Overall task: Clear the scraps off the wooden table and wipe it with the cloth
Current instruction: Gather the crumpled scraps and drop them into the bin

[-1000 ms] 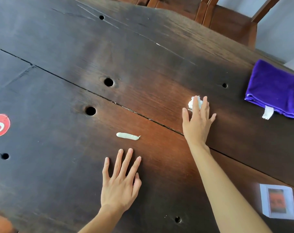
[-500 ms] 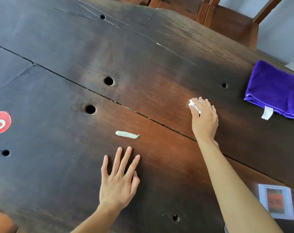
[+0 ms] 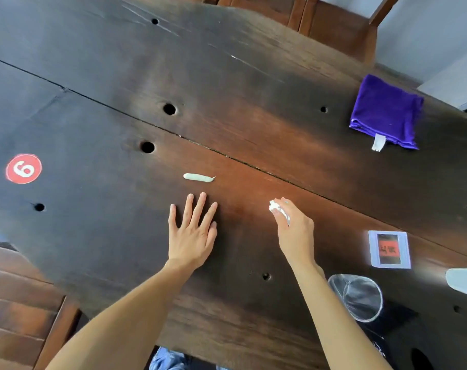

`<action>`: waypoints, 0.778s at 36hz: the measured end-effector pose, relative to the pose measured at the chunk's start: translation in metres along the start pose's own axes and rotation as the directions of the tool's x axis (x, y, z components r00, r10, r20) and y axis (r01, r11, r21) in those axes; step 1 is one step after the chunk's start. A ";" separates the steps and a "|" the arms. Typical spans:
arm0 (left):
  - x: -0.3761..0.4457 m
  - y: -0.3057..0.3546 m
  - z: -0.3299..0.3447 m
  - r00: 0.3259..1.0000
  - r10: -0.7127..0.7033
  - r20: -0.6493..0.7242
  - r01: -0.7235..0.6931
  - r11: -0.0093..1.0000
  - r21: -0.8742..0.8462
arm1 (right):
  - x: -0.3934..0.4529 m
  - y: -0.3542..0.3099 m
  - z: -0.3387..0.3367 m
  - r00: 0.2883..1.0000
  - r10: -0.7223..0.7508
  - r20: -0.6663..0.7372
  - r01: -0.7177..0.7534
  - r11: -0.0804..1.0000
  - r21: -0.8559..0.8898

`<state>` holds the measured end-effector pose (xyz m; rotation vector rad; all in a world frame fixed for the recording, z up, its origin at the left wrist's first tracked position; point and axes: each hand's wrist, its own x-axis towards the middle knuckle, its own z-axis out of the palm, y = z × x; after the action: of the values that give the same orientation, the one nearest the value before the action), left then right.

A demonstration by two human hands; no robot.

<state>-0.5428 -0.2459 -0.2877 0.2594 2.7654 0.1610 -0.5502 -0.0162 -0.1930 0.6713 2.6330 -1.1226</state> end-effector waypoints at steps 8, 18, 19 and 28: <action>0.000 -0.006 -0.044 0.966 0.025 0.259 -0.022 1.000 -0.014 | -0.048 -0.011 -0.033 0.995 0.066 0.079 -0.069 0.997 0.034; -0.027 0.020 -0.143 0.945 -0.009 0.327 0.109 0.951 -0.288 | -0.083 -0.036 -0.089 0.993 0.057 0.101 -0.062 0.997 0.041; -0.033 0.024 -0.152 0.957 0.005 0.291 0.094 0.941 -0.325 | -0.087 -0.038 -0.094 0.994 0.043 0.102 -0.047 0.998 0.040; -0.097 0.063 -0.232 0.990 0.053 0.130 0.082 0.531 -0.843 | -0.145 -0.069 -0.122 0.982 -0.188 -0.025 0.189 0.976 0.111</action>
<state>-0.5271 -0.2215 -0.0298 -0.0286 2.1942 1.3889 -0.4573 -0.0178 -0.0146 0.4571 2.7078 -1.3310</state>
